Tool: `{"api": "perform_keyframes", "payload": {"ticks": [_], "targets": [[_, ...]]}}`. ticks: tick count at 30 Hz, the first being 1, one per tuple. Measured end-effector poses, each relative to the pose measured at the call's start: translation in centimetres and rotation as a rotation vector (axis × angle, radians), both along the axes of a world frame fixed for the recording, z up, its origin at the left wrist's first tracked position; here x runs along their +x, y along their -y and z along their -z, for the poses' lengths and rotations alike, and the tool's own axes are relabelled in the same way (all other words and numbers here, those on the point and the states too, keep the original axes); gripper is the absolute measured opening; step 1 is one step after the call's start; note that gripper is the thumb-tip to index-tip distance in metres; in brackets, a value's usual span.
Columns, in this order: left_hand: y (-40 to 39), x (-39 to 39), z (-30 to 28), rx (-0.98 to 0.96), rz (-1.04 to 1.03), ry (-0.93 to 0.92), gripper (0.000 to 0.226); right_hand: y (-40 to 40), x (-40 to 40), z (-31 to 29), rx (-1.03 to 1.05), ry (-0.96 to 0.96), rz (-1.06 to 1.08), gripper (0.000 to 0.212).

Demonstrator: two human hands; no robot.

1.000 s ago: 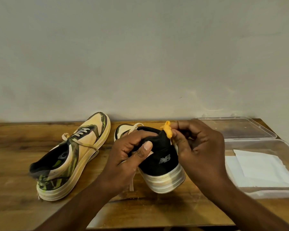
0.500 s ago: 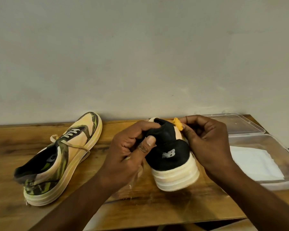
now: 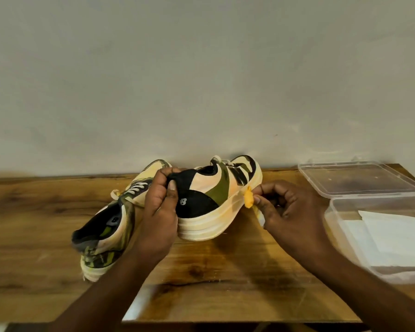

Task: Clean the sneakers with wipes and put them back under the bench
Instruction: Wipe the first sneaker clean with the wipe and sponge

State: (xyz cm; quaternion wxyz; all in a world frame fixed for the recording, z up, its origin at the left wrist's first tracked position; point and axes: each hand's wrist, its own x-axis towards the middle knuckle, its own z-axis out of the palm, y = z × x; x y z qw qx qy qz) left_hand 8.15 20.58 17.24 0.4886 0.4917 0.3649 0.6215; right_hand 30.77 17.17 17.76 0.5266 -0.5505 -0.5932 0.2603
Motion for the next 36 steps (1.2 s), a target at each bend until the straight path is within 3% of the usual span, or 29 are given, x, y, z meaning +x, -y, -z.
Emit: {"api": "perform_keyframes", "payload": {"ticks": [9,11,14,16,19,22,26,29,31,36], "targets": [[1.2,0.3,0.0,-0.233,-0.102,0.390,0.029,-0.2,-3.0,0.5,0.092,0.133,-0.004,0.018],[1.4,0.5,0.1,-0.262,-0.100,0.458,0.050,-0.2,-2.8,0.5,0.095,0.120,0.012,0.018],[1.3,0.2,0.1,-0.253,-0.102,0.262,0.057,-0.2,-3.4,0.2,0.104,0.076,0.010,0.016],[0.9,0.3,0.1,-0.290,-0.178,0.110,0.076,-0.1,-3.9,-0.3,0.113,0.038,-0.032,0.018],[0.7,0.5,-0.2,-0.337,-0.270,0.123,0.078,0.2,-4.3,-0.7,0.124,0.070,-0.054,0.023],[0.4,0.5,-0.2,-0.364,-0.317,0.167,0.061,1.2,-5.3,-0.8,0.222,0.200,-0.089,0.021],[0.2,0.6,0.1,-0.391,-0.330,0.192,0.050,3.7,-7.2,-0.5,0.440,0.515,-0.309,0.014],[0.1,0.6,0.4,-0.403,-0.363,0.163,0.040,4.2,-7.4,-0.2,0.495,0.725,-0.365,0.027],[0.0,0.7,0.4,-0.431,-0.372,0.190,0.040,3.5,-6.9,-0.3,0.491,0.658,-0.304,0.023],[0.0,0.7,0.5,-0.469,-0.368,0.188,0.025,-0.4,-4.5,0.0,0.230,0.162,-0.030,0.027]]}}
